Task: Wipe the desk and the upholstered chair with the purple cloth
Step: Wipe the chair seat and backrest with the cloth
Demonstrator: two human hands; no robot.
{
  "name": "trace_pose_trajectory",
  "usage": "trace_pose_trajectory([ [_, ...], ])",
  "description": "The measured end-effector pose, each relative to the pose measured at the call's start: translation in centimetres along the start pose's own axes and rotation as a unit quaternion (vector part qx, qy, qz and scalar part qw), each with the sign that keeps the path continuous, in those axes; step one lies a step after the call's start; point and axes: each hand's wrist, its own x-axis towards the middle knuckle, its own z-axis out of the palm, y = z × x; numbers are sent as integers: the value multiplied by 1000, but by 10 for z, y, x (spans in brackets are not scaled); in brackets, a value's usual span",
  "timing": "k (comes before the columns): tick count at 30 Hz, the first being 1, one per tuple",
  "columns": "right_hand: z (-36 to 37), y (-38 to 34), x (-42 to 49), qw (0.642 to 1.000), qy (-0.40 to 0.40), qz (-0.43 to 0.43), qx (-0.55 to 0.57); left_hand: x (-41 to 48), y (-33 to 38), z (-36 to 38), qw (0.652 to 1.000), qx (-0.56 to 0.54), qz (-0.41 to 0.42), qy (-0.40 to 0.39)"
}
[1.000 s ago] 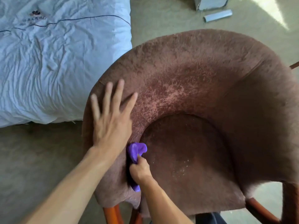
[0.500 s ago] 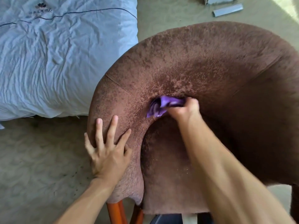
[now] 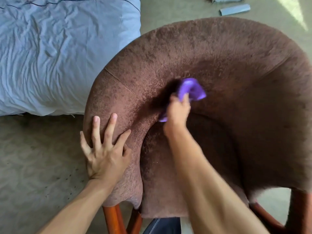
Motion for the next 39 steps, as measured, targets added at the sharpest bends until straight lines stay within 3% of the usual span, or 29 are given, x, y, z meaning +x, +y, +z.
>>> trace_pose_trajectory([
  [3, 11, 65, -56, 978, -176, 22, -113, -5, 2, -4, 1000, -4, 23, 20],
  [6, -29, 114, -84, 949, -273, 106, -114, -14, 19, -4, 997, -21, 79, 13],
  [8, -63, 135, -82, 953, -219, 205, -47, -19, 42, 3, 993, -64, 101, -14],
  [11, -126, 140, -64, 955, -27, 284, 81, -19, 80, 30, 979, -143, 93, -108],
  [13, -165, 123, -46, 977, 81, 179, 83, -11, 100, 57, 967, -162, 63, -187],
  [15, -195, 103, -18, 985, 149, 31, -75, 2, 117, 94, 953, -165, 57, -248],
  [17, -208, 98, 27, 941, 122, -32, -314, 15, 127, 139, 937, -155, 70, -304],
  [19, -197, 113, 76, 861, 57, -41, -504, 20, 128, 183, 923, -138, 73, -352],
  [22, -154, 159, 111, 753, 18, -49, -655, 5, 125, 227, 919, -140, 65, -363],
  [24, -136, 189, 108, 701, 2, -132, -701, -2, 127, 238, 927, -156, 57, -336],
  [27, -144, 218, 80, 609, -181, -273, -723, 0, 127, 240, 923, -178, 41, -338],
  [29, -158, 213, 75, 560, -261, -303, -726, 6, 125, 235, 911, -197, 31, -361],
  [32, -179, 184, 95, 496, -283, -324, -755, 18, 118, 227, 892, -206, 48, -401],
  [35, -200, 153, 115, 459, -285, -313, -781, 24, 116, 222, 874, -203, 58, -438],
  [37, -210, 137, 120, 464, -259, -291, -796, 25, 118, 220, 872, -204, 53, -443],
  [39, -221, 121, 122, 491, -210, -278, -799, 23, 119, 220, 873, -209, 43, -438],
])
